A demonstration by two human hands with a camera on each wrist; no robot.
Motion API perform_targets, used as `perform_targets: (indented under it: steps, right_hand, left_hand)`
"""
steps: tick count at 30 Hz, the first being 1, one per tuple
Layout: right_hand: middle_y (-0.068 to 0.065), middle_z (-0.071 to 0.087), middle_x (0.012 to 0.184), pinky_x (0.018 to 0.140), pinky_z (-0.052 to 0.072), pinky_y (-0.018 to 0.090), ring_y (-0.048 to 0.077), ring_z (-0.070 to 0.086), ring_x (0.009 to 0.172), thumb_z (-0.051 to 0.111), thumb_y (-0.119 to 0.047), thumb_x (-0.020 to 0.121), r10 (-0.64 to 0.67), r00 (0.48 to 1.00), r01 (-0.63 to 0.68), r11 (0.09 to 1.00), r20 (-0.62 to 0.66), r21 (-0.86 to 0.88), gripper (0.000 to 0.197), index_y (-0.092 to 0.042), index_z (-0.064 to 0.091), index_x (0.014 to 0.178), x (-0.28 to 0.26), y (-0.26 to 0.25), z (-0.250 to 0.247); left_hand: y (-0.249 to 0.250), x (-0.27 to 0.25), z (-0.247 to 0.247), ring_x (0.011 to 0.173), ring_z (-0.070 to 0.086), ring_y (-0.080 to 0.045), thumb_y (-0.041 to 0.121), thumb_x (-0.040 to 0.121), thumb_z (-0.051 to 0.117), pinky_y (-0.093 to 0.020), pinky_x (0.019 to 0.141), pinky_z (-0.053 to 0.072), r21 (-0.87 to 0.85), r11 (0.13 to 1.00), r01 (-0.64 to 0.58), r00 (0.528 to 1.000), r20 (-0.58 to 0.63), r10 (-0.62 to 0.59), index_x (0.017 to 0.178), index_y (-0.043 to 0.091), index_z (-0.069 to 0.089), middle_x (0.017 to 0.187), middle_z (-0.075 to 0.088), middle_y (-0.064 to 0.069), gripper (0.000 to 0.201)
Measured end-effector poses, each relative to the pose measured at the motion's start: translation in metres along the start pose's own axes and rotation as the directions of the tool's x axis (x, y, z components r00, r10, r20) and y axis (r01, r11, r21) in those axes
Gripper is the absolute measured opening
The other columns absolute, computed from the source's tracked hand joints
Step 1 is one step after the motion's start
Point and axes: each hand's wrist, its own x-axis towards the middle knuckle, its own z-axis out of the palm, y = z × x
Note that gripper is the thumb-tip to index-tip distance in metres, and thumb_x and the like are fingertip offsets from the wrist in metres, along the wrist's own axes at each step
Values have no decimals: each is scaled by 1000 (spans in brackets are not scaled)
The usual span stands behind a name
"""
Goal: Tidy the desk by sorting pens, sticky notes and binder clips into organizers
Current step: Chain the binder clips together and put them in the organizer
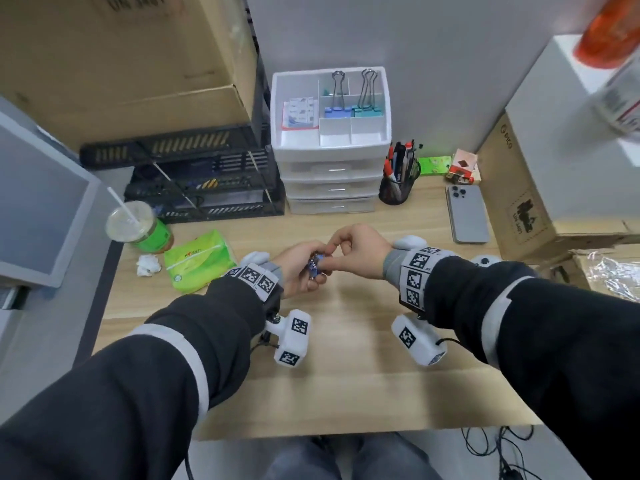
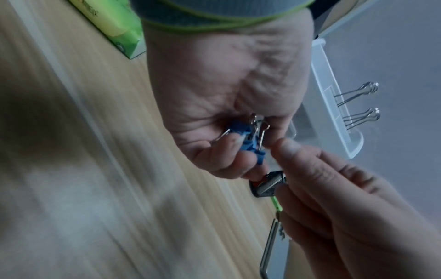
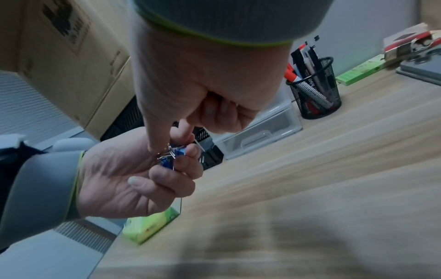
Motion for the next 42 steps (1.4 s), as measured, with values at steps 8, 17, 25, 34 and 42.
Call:
perform_targets:
  steps: [8, 17, 25, 34, 42]
  right_hand:
    - [-6, 34, 51, 29, 15, 12, 6, 31, 33, 38, -15, 94, 607, 712, -567, 201, 353, 799, 33, -22, 36, 62, 47, -1, -82]
    - [8, 43, 76, 37, 44, 18, 18, 44, 57, 41, 0, 95, 564, 797, -388, 204, 216, 899, 18, -5, 47, 79, 99, -29, -162]
    - [10, 49, 65, 41, 40, 22, 16, 47, 47, 40, 2, 101, 402, 915, -337, 726, 29, 600, 19, -5, 51, 87, 129, -52, -188]
    - [9, 70, 84, 78, 58, 34, 26, 65, 77, 56, -2, 85, 211, 970, -240, 896, -118, -374, 11, -11, 63, 82, 155, -60, -174]
    - [5, 74, 85, 78, 62, 35, 21, 71, 82, 77, -6, 72, 194, 971, -237, 808, -137, -540, 18, -11, 74, 89, 161, -61, -171]
  left_hand:
    - [84, -16, 0, 38, 39, -7, 26, 100, 51, -14, 31, 25, 112, 992, -60, 988, -132, 75, 78, 14, 54, 59, 48, 2, 25]
    - [211, -18, 28, 42, 43, -8, 22, 98, 56, -14, 35, 32, 313, 931, -186, 937, -228, 263, 89, 13, 56, 68, 60, -2, 13]
    - [244, 15, 41, 28, 41, -11, 7, 96, 57, -16, 34, 38, 460, 868, -186, 883, -310, 353, 77, 10, 48, 61, 51, -10, 22]
    - [247, 64, 34, 53, 56, -24, 9, 74, 55, -34, 63, 58, 878, 474, 74, 805, -332, 491, 72, 12, 54, 67, 67, -11, 3]
    - [244, 46, 41, 50, 39, -9, 17, 85, 63, -20, 45, 27, 986, 61, 156, 805, -162, 571, 69, 18, 48, 61, 44, 2, 22]
